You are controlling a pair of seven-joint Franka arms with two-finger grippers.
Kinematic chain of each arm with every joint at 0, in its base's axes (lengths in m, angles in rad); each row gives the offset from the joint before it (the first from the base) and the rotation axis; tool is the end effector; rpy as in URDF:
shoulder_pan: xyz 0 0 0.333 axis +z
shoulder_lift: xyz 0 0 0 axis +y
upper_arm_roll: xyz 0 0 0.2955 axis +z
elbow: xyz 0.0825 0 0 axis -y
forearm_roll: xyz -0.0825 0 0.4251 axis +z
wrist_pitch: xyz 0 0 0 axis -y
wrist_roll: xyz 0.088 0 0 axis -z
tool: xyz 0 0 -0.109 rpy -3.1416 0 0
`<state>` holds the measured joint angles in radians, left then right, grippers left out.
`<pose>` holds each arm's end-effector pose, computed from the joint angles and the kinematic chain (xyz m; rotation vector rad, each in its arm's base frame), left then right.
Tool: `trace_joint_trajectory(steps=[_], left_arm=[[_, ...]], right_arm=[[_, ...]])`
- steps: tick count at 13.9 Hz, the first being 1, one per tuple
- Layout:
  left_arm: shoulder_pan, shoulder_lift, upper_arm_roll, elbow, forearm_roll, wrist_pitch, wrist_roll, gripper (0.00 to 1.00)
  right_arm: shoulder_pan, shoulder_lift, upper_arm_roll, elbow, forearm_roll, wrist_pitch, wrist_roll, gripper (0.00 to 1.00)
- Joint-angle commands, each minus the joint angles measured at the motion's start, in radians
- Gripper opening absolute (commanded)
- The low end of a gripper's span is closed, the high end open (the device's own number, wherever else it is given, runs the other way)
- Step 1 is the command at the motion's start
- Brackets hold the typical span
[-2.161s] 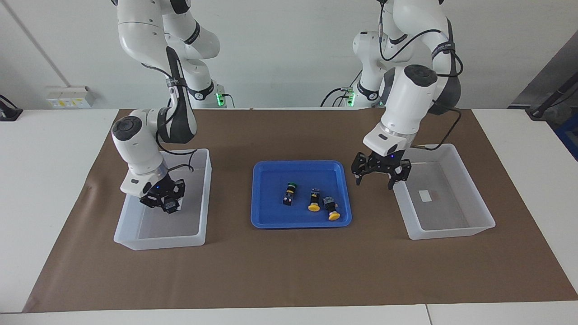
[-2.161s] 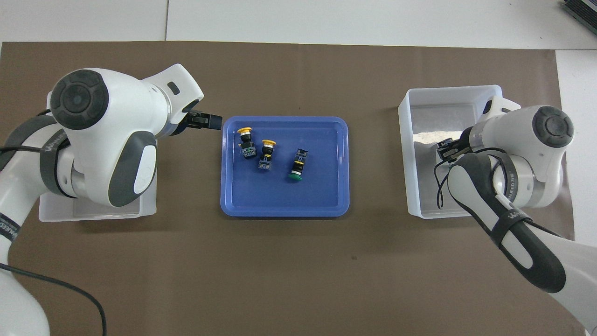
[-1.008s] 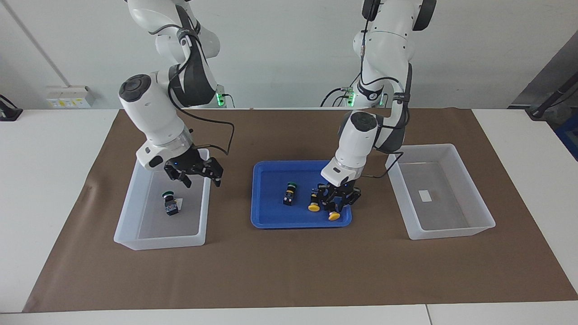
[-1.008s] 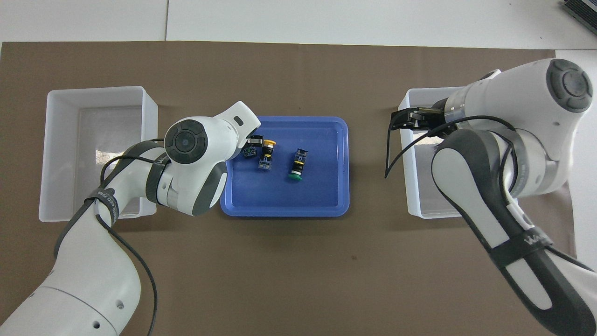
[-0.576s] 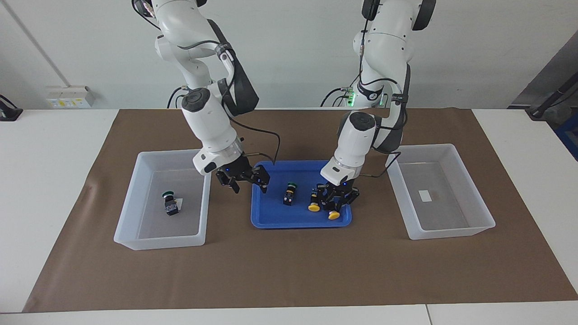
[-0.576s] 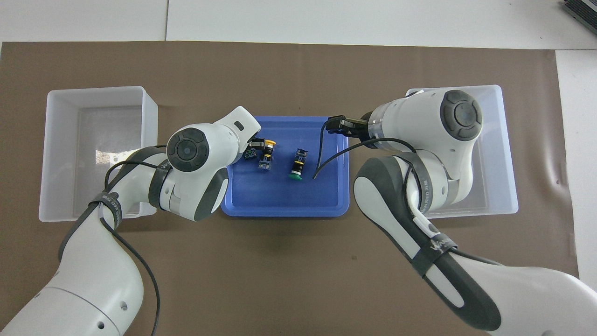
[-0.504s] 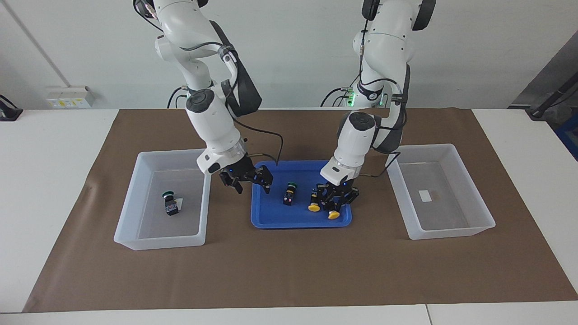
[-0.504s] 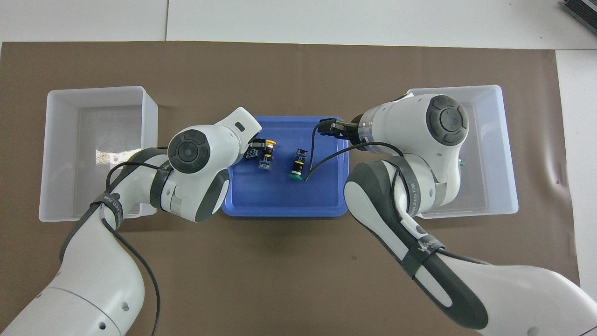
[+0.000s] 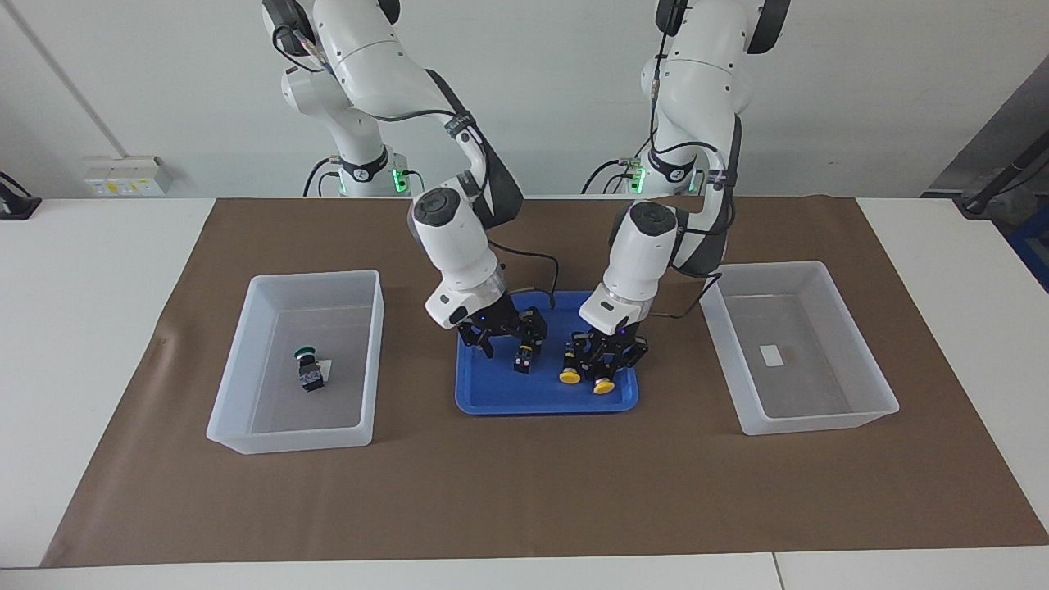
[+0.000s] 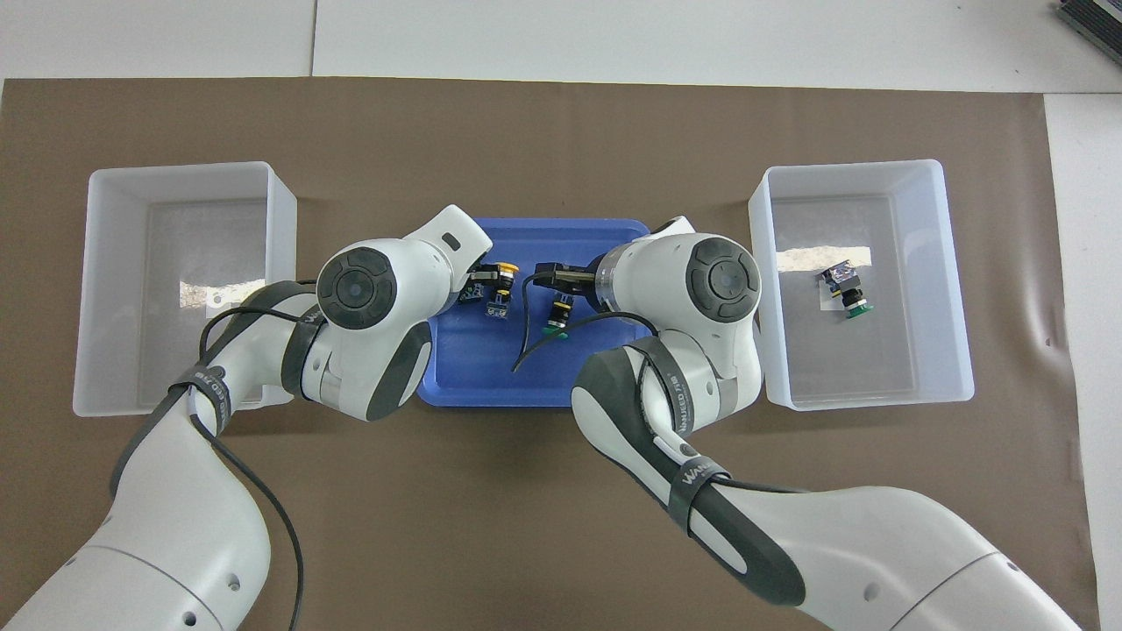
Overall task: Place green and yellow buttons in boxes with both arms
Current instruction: 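Carry the yellow button with the left gripper while the right gripper carries green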
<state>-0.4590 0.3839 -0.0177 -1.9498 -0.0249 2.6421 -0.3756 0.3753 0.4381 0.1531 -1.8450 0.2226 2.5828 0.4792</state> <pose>0.5943 -0.3058 0.2649 2.9649 -0.1168 0.4066 0.6025 0.3404 0.2747 -2.7992 0.2051 -0.2290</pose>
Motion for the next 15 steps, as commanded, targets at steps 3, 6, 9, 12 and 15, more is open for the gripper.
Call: trace_joint_trajectory(steps=[3, 6, 9, 12, 15], left_arm=[[0.062, -0.169, 0.016, 0.032, 0.019, -0.23, 0.001, 0.0], [0.14, -0.213, 0.016, 0.084, 0.019, -0.348, 0.088, 0.0], [0.218, -0.227, 0.015, 0.112, 0.013, -0.407, 0.17, 0.0], [0.304, -0.243, 0.015, 0.092, -0.009, -0.4, 0.276, 0.0], [0.391, -0.255, 0.015, 0.046, -0.114, -0.344, 0.427, 0.0]], right_arm=[[0.02, 0.019, -0.003, -0.043, -0.106, 0.051, 0.004, 1.0], [0.021, 0.024, -0.001, -0.045, -0.111, 0.057, 0.007, 0.36], [0.027, 0.024, -0.004, -0.027, -0.112, 0.051, 0.079, 0.0], [-0.004, -0.014, -0.007, -0.004, -0.112, -0.011, 0.081, 0.0], [-0.091, -0.1, -0.004, 0.061, -0.112, -0.195, 0.064, 0.0]])
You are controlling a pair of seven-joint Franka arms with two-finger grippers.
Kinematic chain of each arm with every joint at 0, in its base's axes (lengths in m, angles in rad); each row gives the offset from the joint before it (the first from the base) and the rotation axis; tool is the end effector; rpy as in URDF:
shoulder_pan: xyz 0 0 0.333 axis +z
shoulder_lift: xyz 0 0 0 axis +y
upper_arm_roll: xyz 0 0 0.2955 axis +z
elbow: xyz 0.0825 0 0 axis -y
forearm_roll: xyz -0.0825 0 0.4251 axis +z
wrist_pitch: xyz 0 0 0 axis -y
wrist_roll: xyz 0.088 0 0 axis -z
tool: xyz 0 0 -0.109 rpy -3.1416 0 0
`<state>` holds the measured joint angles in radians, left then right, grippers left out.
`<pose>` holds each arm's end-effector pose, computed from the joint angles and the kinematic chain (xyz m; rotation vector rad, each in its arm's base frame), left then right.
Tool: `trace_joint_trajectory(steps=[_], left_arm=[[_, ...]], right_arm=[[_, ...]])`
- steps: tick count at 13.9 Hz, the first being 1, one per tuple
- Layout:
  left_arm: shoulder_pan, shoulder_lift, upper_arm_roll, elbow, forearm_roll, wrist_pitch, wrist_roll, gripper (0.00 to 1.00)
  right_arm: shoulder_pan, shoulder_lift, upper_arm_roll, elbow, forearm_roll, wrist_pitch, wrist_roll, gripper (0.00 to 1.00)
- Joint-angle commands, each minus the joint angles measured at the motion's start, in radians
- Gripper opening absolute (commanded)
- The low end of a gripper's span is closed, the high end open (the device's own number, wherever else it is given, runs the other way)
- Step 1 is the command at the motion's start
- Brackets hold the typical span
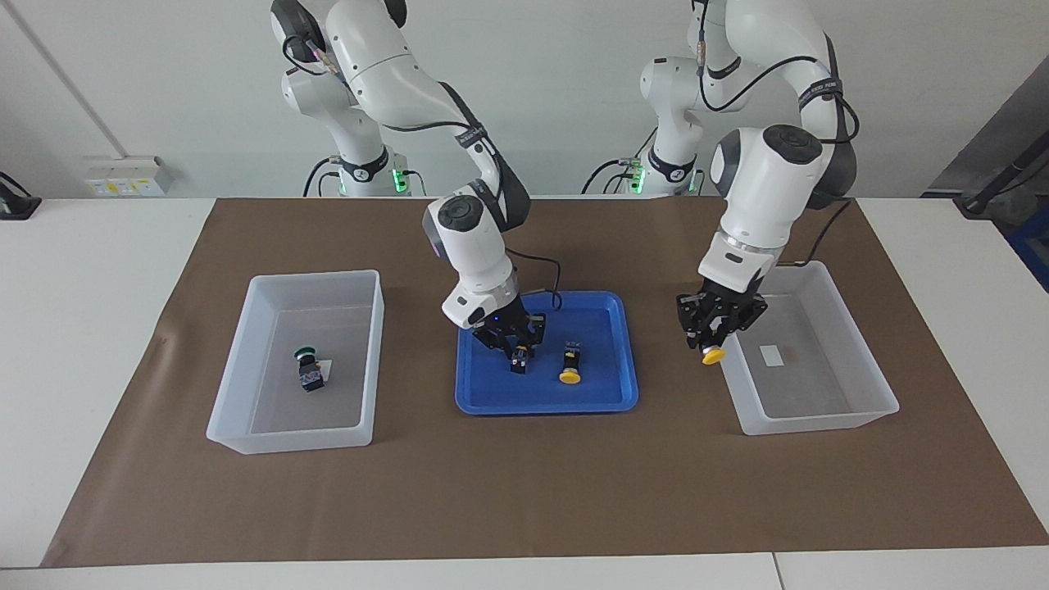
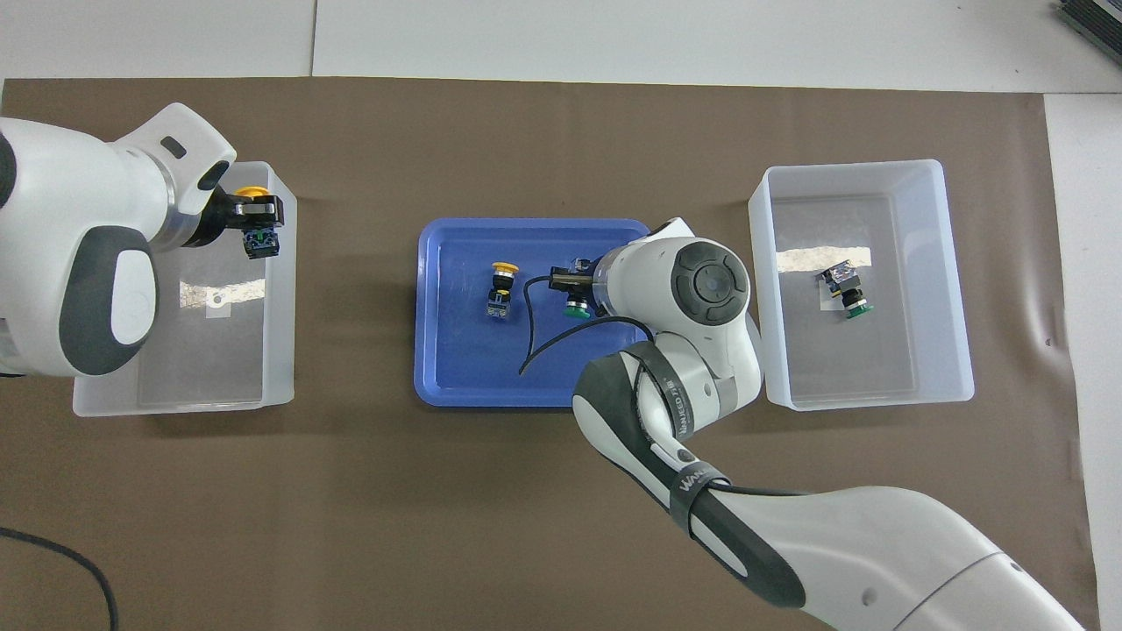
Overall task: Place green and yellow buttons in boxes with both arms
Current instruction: 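Carry the yellow button with the left gripper while the right gripper carries green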
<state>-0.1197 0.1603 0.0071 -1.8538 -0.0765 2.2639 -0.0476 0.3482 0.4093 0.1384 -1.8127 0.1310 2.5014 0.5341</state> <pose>0.6558 -0.0764 0.4199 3.0356 -0.0360 0.3721 0.6185 0.3195 0.3011 -2.8576 0.2301 -0.2513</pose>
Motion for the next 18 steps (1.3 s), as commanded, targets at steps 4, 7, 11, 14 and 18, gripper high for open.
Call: trace_joint_trajectory(steps=[4, 7, 11, 14, 18], left_arm=[[0.092, -0.05, -0.009, -0.165, -0.158, 0.175, 0.219, 0.0], [0.121, -0.01, -0.009, -0.166, -0.222, 0.195, 0.349, 0.0], [0.138, 0.085, -0.009, -0.16, -0.273, 0.292, 0.434, 0.0], [0.144, 0.149, -0.009, -0.153, -0.273, 0.345, 0.471, 0.0], [0.138, 0.177, -0.009, -0.115, -0.267, 0.376, 0.476, 0.93]], right_arm=[[-0.199, -0.174, 0.007, 0.039, -0.059, -0.265, -0.148, 0.0], [-0.305, -0.202, 0.01, 0.035, -0.111, -0.36, -0.409, 0.0], [-0.42, -0.239, 0.01, -0.04, -0.111, -0.421, -0.785, 0.0], [-0.456, -0.27, 0.01, -0.153, -0.111, -0.397, -0.991, 0.0], [-0.463, -0.274, 0.01, -0.299, -0.111, -0.242, -0.993, 0.0]])
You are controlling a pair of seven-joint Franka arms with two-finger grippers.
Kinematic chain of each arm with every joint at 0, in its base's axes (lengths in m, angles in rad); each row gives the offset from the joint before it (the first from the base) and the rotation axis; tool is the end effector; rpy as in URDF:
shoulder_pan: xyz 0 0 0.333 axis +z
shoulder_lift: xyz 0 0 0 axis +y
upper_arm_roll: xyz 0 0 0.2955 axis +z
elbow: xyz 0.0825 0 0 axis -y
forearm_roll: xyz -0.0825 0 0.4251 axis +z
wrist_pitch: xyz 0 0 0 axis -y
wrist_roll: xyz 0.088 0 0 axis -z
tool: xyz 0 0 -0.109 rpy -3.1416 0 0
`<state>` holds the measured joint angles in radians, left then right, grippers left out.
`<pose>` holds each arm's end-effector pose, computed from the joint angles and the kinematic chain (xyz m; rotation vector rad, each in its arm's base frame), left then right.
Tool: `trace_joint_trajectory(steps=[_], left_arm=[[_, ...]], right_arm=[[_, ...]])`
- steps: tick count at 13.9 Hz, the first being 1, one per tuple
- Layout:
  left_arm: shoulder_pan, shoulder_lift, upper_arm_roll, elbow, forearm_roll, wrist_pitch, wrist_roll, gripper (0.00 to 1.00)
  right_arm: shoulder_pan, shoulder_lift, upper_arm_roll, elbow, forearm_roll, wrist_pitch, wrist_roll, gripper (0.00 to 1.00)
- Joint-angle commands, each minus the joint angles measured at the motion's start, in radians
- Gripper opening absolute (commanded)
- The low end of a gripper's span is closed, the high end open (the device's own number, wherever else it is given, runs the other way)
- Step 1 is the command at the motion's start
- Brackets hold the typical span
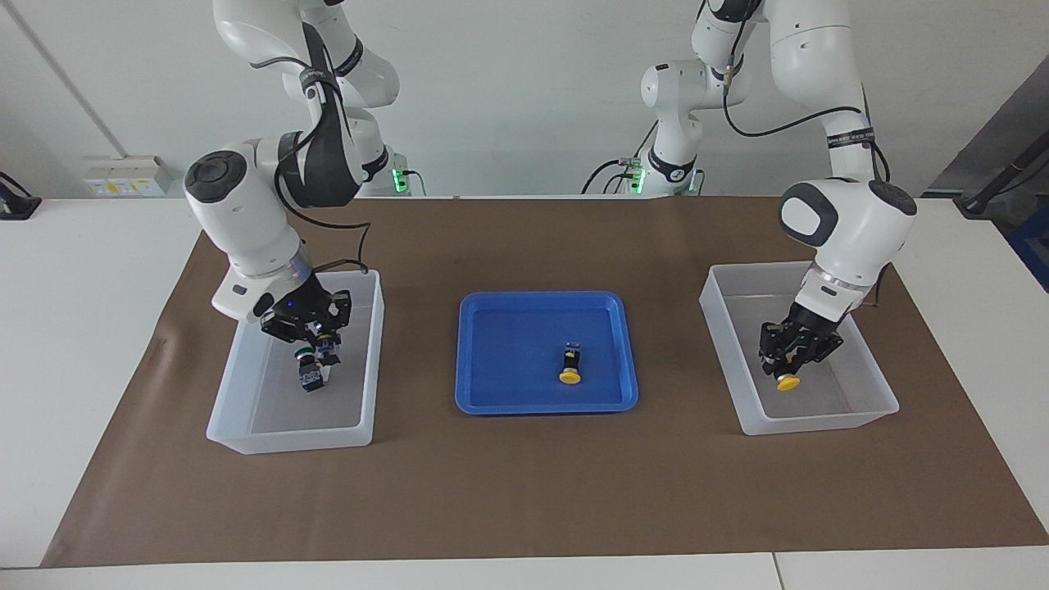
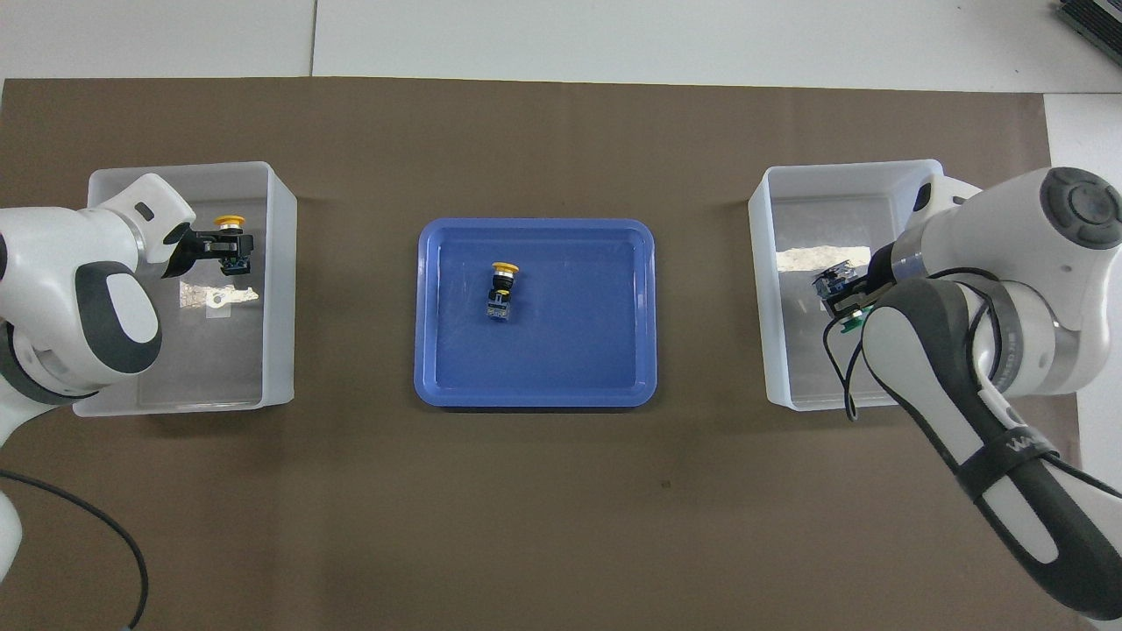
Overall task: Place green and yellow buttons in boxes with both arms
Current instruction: 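Open the left gripper over the box while the right gripper releases green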
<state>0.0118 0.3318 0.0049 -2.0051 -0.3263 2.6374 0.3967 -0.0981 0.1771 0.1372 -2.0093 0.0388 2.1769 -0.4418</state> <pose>0.6530 0.0186 0.2712 2.9636 -0.1749 0.4971 0.6145 0.0245 0.3225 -3.0051 -0.6983 -0.0050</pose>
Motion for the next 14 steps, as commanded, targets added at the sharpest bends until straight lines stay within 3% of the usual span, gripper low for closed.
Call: trace_joint_trajectory(steps=[1, 3, 4, 5, 6, 10, 12, 14], left_arm=[[0.007, 0.009, -0.006, 0.048, -0.01, 0.003, 0.033, 1.0], [0.007, -0.008, -0.006, 0.077, -0.008, -0.032, 0.028, 1.0], [0.005, -0.023, -0.006, 0.094, -0.008, -0.083, 0.024, 1.0], [0.005, -0.043, -0.003, 0.106, -0.008, -0.133, 0.021, 1.0], [0.002, -0.069, -0.003, 0.109, -0.008, -0.166, 0.018, 1.0], [-0.071, -0.141, -0.003, 0.108, -0.007, -0.256, -0.086, 1.0], [-0.137, -0.146, -0.002, 0.108, 0.006, -0.264, -0.177, 1.0], [-0.217, -0.148, -0.003, 0.102, 0.091, -0.257, -0.319, 1.0]], right_arm=[[-0.018, -0.041, 0.012, -0.126, -0.019, 0.118, -0.015, 0.02], [-0.023, -0.028, 0.012, -0.143, -0.019, 0.155, -0.012, 0.1], [-0.025, -0.028, 0.012, -0.143, -0.019, 0.155, -0.011, 0.25], [-0.026, -0.027, 0.012, -0.141, -0.019, 0.155, -0.006, 0.65], [-0.032, -0.025, 0.012, -0.134, -0.019, 0.15, -0.006, 1.0], [-0.046, -0.057, 0.012, -0.017, -0.017, 0.071, 0.015, 1.0], [-0.038, -0.088, 0.01, 0.036, -0.017, 0.022, 0.136, 1.0], [-0.032, -0.129, 0.012, 0.06, -0.019, 0.0, 0.271, 1.0]])
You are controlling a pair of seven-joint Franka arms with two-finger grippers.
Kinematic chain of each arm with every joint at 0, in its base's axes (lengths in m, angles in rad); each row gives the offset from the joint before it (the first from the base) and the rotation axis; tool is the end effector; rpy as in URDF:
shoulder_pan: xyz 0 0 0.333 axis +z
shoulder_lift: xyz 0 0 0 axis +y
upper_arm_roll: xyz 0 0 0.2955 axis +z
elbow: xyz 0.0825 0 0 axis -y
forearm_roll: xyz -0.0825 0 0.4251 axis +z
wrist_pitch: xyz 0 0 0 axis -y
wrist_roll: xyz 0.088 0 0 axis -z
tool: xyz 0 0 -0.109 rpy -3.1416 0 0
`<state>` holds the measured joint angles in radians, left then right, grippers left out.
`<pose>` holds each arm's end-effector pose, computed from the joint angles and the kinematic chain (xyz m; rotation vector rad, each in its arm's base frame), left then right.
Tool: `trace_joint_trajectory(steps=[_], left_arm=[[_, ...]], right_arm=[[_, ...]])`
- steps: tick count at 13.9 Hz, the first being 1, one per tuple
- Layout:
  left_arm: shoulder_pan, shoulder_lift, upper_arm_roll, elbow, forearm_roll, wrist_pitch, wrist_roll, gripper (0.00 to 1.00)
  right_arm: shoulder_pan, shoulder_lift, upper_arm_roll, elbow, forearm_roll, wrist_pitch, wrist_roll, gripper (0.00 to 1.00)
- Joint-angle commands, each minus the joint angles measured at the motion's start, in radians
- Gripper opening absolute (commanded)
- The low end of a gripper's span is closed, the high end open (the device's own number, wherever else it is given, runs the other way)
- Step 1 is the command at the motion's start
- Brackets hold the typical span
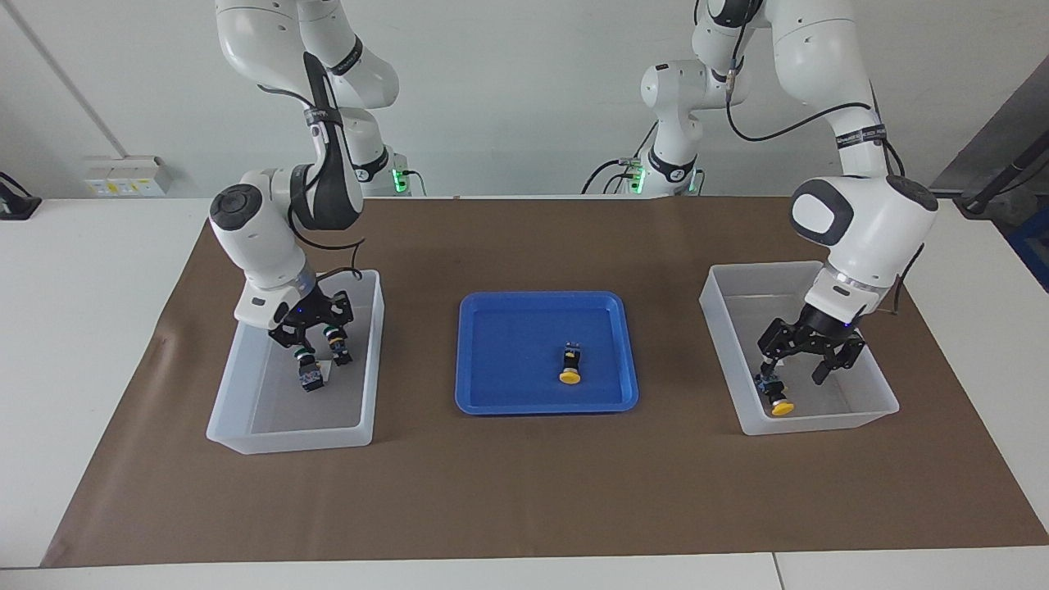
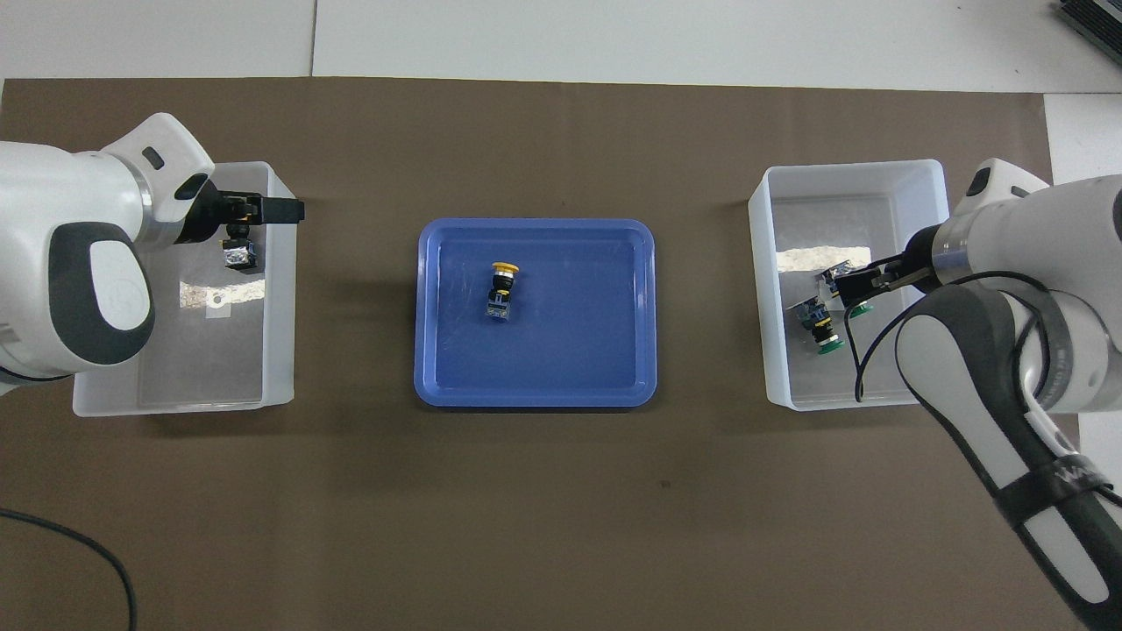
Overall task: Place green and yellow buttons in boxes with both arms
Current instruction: 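Grasp the second yellow button with the left gripper while the right gripper withdraws, then carry the yellow button to the clear box with the left gripper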
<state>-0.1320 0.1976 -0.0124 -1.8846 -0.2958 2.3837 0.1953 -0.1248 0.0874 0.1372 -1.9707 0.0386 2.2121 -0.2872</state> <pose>0.6593 -0.0988 0.3929 2.8713 -0.2220 0.4440 0.6258 0.0080 0.4004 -3.0789 -0.4299 -0.2482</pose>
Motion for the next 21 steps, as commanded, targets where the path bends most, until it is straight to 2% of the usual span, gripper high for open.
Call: trace_joint_trajectory(steps=[1, 4, 6, 11, 14, 15, 18, 20, 21], left_arm=[[-0.115, -0.013, 0.011, -0.024, 0.087, -0.001, -0.198, 1.0], [-0.236, -0.001, 0.011, -0.033, 0.093, 0.006, -0.344, 1.0], [-0.302, 0.022, 0.011, -0.06, 0.095, 0.072, -0.421, 1.0], [-0.429, 0.157, 0.014, -0.068, 0.095, 0.242, -0.528, 1.0], [-0.445, 0.174, 0.011, -0.082, 0.099, 0.245, -0.528, 1.0], [-0.443, 0.174, 0.011, -0.088, 0.099, 0.25, -0.527, 0.96], [-0.443, 0.169, 0.014, -0.114, 0.113, 0.253, -0.527, 0.41], [-0.443, 0.168, 0.017, -0.114, 0.115, 0.247, -0.527, 0.15], [-0.443, 0.163, 0.032, -0.111, 0.116, 0.246, -0.527, 0.08]], right_arm=[[-0.006, -0.053, 0.015, 0.039, -0.017, -0.061, 0.185, 1.0], [-0.004, -0.054, 0.019, 0.145, -0.017, -0.205, 0.426, 1.0], [-0.006, -0.07, 0.021, 0.196, -0.017, -0.282, 0.569, 1.0], [-0.024, -0.092, 0.009, 0.369, -0.022, -0.52, 0.579, 1.0], [-0.026, -0.095, 0.007, 0.418, -0.055, -0.603, 0.547, 1.0], [-0.029, -0.095, 0.004, 0.421, -0.056, -0.623, 0.504, 1.0], [-0.053, -0.101, -0.001, 0.42, -0.052, -0.623, 0.462, 1.0], [-0.026, -0.103, -0.028, 0.418, -0.052, -0.626, 0.464, 1.0], [0.018, -0.103, -0.063, 0.418, -0.052, -0.626, 0.462, 1.0]])
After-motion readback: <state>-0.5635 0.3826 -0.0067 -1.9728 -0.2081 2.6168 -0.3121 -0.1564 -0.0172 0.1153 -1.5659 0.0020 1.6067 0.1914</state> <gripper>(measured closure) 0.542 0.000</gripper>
